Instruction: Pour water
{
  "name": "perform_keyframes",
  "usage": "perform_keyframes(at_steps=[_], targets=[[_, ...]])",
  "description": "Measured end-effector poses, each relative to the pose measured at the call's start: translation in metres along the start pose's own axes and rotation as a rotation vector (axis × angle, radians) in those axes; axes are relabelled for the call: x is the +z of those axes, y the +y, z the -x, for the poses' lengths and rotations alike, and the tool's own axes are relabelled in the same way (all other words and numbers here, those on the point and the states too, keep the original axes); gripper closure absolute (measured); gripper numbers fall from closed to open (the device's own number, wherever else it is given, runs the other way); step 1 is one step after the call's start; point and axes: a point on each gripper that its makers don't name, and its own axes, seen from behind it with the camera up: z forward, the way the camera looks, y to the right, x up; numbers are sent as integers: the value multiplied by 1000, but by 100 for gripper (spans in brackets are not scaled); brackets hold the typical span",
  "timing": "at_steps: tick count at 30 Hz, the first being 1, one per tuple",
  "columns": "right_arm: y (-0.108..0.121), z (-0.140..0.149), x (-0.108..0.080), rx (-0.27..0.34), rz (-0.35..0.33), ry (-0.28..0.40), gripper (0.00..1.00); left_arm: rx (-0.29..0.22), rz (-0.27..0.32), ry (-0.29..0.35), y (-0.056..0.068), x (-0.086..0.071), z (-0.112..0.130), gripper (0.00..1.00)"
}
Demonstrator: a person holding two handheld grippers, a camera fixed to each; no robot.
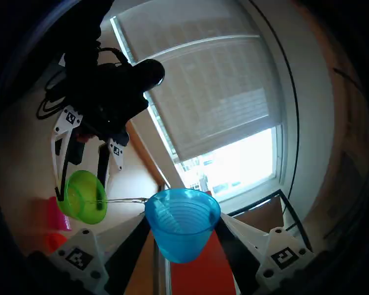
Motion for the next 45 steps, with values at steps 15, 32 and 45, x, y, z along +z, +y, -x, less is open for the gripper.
perform_keyframes(at_steps=[15, 32, 45], targets=[[-1, -2, 1, -17, -2, 2, 11, 1, -5, 3, -2, -1, 0, 14], [0, -12, 3, -39, -1, 8, 11, 3, -7, 4, -3, -1, -1, 14], [0, -13, 3, -60, -1, 5, 11, 8, -8, 10, -1, -1, -4, 14]])
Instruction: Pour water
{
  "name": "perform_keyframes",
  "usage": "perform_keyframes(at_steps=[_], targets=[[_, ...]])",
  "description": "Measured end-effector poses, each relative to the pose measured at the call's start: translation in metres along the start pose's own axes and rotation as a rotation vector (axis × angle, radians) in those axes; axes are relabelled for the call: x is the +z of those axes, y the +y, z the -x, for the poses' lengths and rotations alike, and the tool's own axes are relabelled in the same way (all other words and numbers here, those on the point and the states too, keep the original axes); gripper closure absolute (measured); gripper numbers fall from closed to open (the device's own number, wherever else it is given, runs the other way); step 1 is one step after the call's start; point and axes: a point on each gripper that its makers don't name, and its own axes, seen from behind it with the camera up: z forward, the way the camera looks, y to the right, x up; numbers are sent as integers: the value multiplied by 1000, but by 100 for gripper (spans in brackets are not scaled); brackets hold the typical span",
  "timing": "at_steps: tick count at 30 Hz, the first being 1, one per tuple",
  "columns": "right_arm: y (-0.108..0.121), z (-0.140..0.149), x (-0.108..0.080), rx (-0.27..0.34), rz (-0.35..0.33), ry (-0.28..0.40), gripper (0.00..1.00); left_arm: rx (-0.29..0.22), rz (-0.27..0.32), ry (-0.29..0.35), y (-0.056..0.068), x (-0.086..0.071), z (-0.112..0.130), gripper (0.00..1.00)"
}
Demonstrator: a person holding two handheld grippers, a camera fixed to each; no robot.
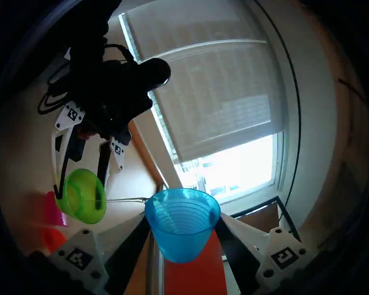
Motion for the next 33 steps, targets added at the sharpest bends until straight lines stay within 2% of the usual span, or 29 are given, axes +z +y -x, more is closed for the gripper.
perform_keyframes(at_steps=[33], targets=[[1, 1, -1, -51, 3, -17, 11, 3, -15, 0, -1, 2, 3, 14]])
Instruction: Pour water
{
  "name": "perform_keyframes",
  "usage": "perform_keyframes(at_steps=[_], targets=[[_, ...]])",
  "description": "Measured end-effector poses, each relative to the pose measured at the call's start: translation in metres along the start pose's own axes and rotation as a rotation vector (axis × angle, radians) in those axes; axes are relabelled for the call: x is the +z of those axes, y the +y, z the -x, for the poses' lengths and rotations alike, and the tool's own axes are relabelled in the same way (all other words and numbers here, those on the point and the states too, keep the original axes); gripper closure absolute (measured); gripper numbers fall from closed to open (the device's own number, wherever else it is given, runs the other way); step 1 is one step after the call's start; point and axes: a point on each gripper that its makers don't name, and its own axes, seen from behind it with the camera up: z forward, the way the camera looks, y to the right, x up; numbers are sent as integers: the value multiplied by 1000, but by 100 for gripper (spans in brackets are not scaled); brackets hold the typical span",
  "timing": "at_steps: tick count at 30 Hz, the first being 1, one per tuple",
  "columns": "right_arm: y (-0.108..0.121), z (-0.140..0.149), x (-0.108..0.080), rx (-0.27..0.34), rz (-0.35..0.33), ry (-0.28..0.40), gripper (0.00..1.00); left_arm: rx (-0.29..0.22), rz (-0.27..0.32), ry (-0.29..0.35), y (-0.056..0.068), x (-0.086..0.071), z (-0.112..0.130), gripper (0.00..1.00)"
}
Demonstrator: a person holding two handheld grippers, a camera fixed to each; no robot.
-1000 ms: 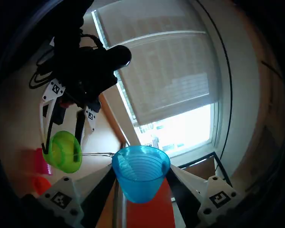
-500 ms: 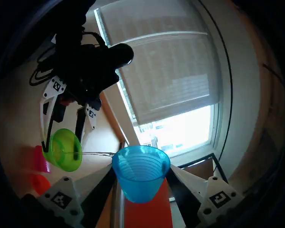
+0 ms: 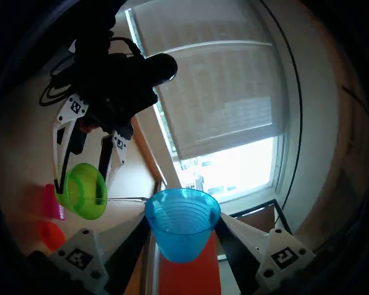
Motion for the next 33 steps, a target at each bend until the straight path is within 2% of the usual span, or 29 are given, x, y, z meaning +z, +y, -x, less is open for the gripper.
perform_keyframes(at_steps=[33], targets=[[0, -2, -1, -83, 10, -14, 11, 1, -13, 0, -3, 1, -1, 14]])
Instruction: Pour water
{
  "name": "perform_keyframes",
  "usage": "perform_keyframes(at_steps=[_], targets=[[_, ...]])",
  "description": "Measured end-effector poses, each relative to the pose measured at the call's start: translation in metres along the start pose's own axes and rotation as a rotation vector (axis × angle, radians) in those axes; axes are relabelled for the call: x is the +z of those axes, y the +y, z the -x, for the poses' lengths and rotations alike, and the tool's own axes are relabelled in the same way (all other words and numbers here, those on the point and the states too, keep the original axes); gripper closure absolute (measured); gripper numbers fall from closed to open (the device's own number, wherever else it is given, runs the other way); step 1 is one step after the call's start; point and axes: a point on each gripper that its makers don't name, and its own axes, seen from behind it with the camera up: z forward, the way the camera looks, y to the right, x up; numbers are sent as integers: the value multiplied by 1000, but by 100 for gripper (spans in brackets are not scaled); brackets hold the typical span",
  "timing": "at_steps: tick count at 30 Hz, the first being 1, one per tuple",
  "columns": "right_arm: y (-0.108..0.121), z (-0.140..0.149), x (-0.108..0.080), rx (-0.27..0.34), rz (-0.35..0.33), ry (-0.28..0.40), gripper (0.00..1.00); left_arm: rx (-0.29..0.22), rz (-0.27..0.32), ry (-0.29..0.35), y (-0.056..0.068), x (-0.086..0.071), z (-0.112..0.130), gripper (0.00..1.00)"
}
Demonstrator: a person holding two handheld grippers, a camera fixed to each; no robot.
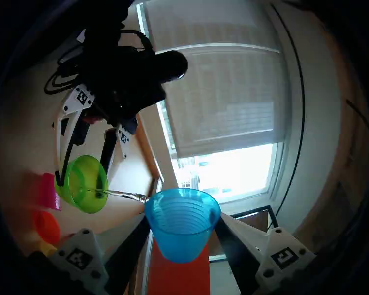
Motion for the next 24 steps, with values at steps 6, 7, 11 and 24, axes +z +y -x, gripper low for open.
perform_keyframes(at_steps=[6, 7, 11, 24], targets=[[1, 1, 0, -19, 3, -4, 11, -2, 0, 0, -1, 0, 1, 14], [1, 1, 0, -21, 2, -4, 11, -1, -1, -1, -1, -1, 1, 14], [0, 2, 0, -29, 1, -7, 11, 0, -3, -3, -2, -1, 0, 14], [1, 1, 1, -66, 2, -17, 11, -2, -6, -2, -3, -1, 0, 14]])
